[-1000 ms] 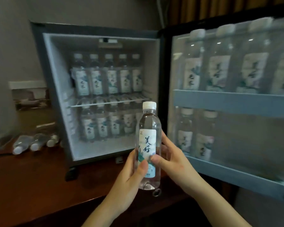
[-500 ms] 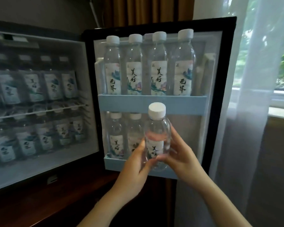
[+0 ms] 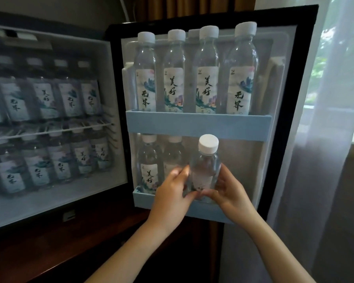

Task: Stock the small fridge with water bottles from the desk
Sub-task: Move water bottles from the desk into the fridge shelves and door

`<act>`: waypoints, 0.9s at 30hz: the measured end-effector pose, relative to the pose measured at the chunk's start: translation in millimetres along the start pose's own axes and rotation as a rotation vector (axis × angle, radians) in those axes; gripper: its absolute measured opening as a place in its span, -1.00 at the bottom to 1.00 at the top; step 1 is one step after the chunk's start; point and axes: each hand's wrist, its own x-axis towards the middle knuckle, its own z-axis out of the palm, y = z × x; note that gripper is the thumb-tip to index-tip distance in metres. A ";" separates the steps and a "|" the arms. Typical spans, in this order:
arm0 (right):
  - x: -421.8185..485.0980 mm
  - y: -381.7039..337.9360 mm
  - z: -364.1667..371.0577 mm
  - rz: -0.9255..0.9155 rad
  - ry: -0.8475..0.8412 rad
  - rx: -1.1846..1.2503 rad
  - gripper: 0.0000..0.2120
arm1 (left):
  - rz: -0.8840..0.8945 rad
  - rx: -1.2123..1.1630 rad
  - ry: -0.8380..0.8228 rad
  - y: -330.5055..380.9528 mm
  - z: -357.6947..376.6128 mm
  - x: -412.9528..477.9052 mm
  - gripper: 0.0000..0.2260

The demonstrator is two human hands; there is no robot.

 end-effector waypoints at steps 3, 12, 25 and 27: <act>1.0 1.6 -0.6 0.021 -0.004 0.023 -0.47 | 0.014 0.040 -0.002 0.1 0.0 0.4 -0.46; -0.5 4.2 -2.2 0.075 0.011 -0.072 -0.50 | 0.056 0.108 0.063 3.9 -1.7 -4.3 -0.38; 2.3 3.0 1.4 0.087 -0.025 -0.305 -0.58 | 0.116 0.129 0.067 0.8 -0.7 -12.7 -0.40; 4.2 1.6 1.8 0.090 -0.039 -0.322 -0.56 | 0.112 0.124 0.045 -0.4 0.0 -14.0 -0.39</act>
